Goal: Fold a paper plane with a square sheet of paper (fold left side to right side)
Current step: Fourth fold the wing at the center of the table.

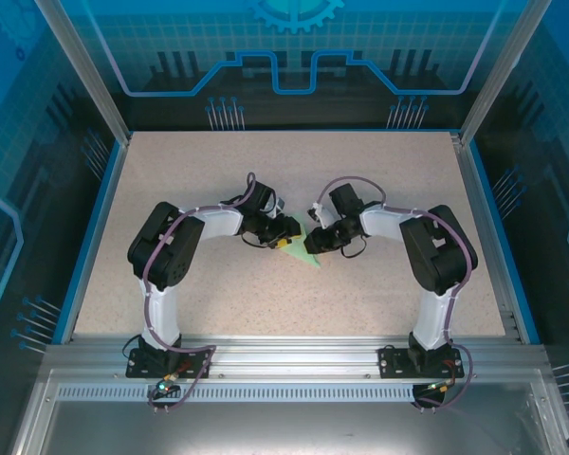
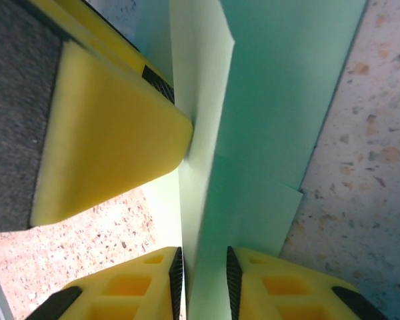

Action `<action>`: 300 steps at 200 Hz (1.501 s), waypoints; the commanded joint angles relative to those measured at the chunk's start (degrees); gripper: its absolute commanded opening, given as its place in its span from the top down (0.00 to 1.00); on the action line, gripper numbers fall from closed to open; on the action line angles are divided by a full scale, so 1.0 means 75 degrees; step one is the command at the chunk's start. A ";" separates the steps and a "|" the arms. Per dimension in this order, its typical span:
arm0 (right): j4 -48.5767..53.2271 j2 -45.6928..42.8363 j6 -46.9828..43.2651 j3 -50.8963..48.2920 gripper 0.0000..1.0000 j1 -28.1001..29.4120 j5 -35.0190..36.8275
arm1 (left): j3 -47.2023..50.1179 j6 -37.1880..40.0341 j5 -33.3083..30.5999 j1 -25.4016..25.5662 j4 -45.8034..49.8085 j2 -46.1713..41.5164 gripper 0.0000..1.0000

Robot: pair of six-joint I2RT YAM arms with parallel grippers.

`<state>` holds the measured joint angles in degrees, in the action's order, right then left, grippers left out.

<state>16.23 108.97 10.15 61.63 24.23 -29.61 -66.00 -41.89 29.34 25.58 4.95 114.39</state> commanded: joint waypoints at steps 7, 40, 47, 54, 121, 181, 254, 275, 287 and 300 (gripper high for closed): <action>-0.0008 -0.0340 0.0093 0.0196 0.68 -0.0275 -0.0567 | -0.0107 0.0101 -0.0297 0.0013 0.0434 0.0239 0.55; -0.0018 -0.0439 0.0160 0.0210 0.64 -0.0500 -0.0694 | -0.0107 0.0083 -0.0304 0.0022 0.0458 0.0219 0.55; -0.0058 -0.0412 0.0211 0.0233 0.64 -0.0572 -0.0795 | -0.0104 0.0089 -0.0313 0.0027 0.0446 0.0217 0.55; -0.0104 -0.0344 0.0316 0.0274 0.65 -0.0654 -0.0927 | -0.0107 0.0089 -0.0304 0.0033 0.0463 0.0207 0.55; -0.0221 0.0336 0.0635 0.0697 0.65 -0.0723 -0.1618 | -0.0089 0.0089 -0.0302 0.0016 0.0453 0.0205 0.54; -0.0219 0.0702 0.0700 0.0909 0.72 -0.0623 -0.1817 | -0.0107 0.0110 -0.0280 0.0019 0.0465 0.0217 0.54; 0.0017 0.0927 0.0592 0.1075 0.97 -0.0605 -0.1651 | -0.0107 0.0121 -0.0269 0.0028 0.0487 0.0217 0.54; 0.0017 0.1003 0.0592 0.1111 1.00 -0.0623 -0.1607 | -0.0107 0.0124 -0.0264 0.0024 0.0483 0.0217 0.54; 0.0045 0.1033 0.0592 0.1145 1.00 -0.0619 -0.1518 | -0.0107 0.0124 -0.0265 0.0022 0.0481 0.0206 0.54; 0.0071 0.1062 0.0580 0.1178 1.00 -0.0626 -0.1431 | -0.0107 0.0136 -0.0262 0.0023 0.0491 0.0205 0.54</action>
<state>15.46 115.48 15.00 68.71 19.40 -41.04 -66.19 -41.89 28.95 25.58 5.34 114.39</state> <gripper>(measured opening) 0.041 0.457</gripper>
